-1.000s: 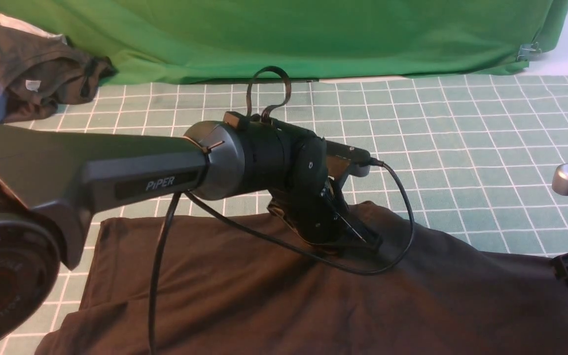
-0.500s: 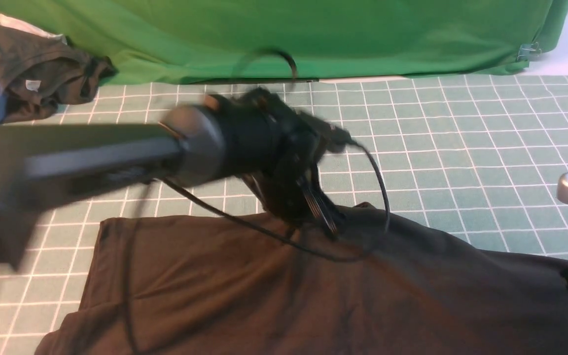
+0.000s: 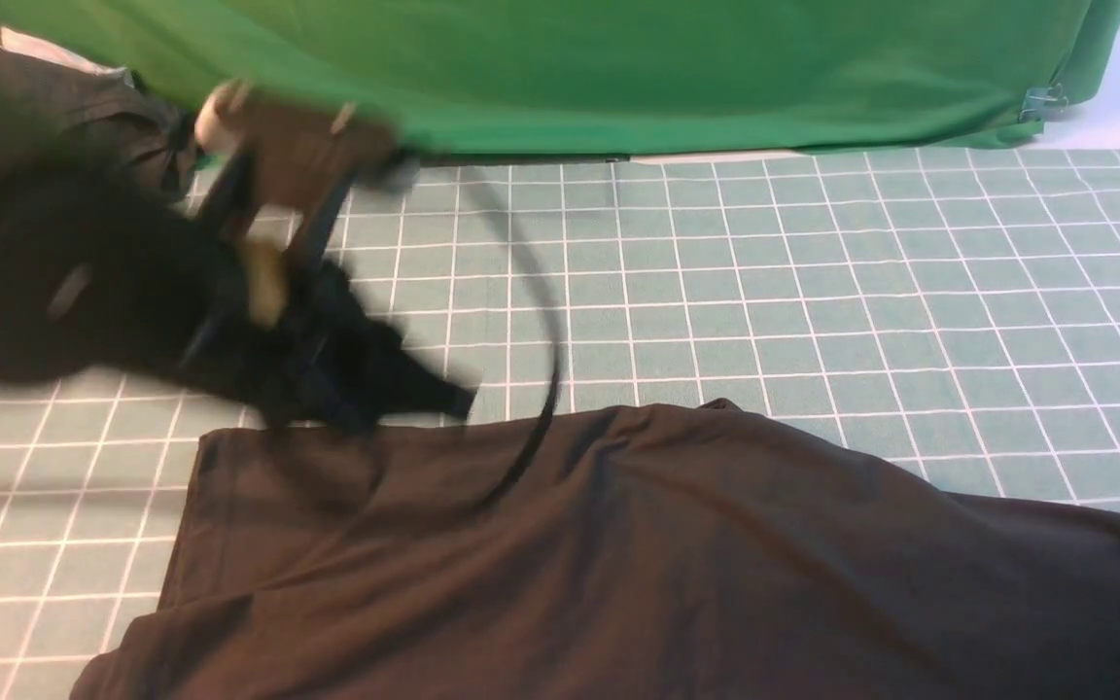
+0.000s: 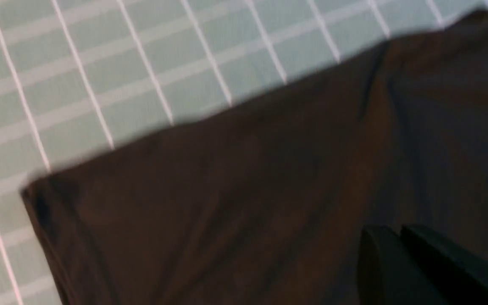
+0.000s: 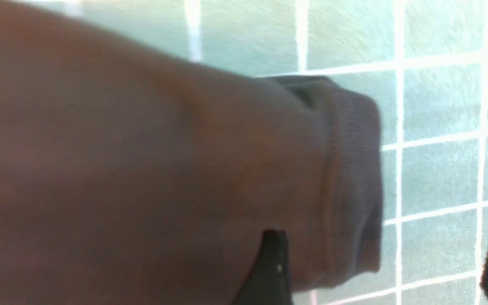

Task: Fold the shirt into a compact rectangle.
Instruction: 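Pull the folded dark garment lengthwise by its ends to straighten it flat on the table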

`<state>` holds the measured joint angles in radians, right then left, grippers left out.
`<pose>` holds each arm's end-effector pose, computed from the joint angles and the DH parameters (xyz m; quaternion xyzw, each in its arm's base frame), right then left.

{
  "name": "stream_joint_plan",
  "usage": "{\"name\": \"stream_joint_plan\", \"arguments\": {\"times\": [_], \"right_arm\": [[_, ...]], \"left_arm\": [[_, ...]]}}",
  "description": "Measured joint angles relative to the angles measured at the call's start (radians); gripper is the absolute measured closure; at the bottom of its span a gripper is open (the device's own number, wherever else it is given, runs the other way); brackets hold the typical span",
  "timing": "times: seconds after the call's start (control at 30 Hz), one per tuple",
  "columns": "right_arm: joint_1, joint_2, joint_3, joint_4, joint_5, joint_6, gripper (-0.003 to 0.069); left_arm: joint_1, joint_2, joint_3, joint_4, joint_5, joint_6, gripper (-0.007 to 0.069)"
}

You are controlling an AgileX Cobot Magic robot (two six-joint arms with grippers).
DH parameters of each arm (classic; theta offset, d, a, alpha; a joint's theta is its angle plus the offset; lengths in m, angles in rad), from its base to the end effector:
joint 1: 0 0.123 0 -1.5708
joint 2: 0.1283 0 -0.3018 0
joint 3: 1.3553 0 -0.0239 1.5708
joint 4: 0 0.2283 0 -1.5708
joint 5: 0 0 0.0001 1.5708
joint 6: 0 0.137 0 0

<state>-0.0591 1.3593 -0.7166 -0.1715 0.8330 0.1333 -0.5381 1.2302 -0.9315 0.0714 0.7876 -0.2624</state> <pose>0.2056 -0.0295 0.1902 0.0439 0.9926 -0.0649 0.0932 0.2085 -0.1164 0.2784 0.1486 0.9474 -0.0809 0.2717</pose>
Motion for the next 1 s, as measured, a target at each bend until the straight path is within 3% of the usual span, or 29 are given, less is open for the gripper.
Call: {"name": "stream_joint_plan", "arguments": {"times": [0.2, 0.4, 0.53, 0.63, 0.7, 0.87, 1.0], "right_arm": [[-0.083, 0.145, 0.0, 0.093, -0.057, -0.07, 0.0049], [-0.089, 0.249, -0.005, 0.172, -0.087, -0.155, 0.0095], [-0.09, 0.262, -0.011, 0.194, -0.089, -0.197, 0.0231], [-0.089, 0.265, -0.02, 0.21, -0.082, -0.231, 0.05], [-0.089, 0.269, -0.039, 0.204, -0.053, -0.241, 0.0581], [-0.089, 0.228, -0.088, 0.172, 0.029, -0.223, 0.0599], [-0.105, 0.139, -0.141, 0.073, 0.088, -0.149, 0.0599]], "left_arm": [[0.0, -0.139, 0.177, -0.047, -0.039, -0.015, 0.0613], [0.0, -0.192, 0.198, -0.05, -0.042, -0.015, 0.0613], [0.0, -0.201, 0.198, -0.051, -0.045, -0.015, 0.0613], [0.0, -0.201, 0.198, -0.051, -0.047, -0.015, 0.0613], [0.0, -0.201, 0.198, -0.051, -0.048, -0.015, 0.0613], [0.0, -0.201, 0.198, -0.049, -0.046, -0.015, 0.0613], [0.0, -0.201, 0.198, -0.047, -0.025, -0.012, 0.0613]]}}
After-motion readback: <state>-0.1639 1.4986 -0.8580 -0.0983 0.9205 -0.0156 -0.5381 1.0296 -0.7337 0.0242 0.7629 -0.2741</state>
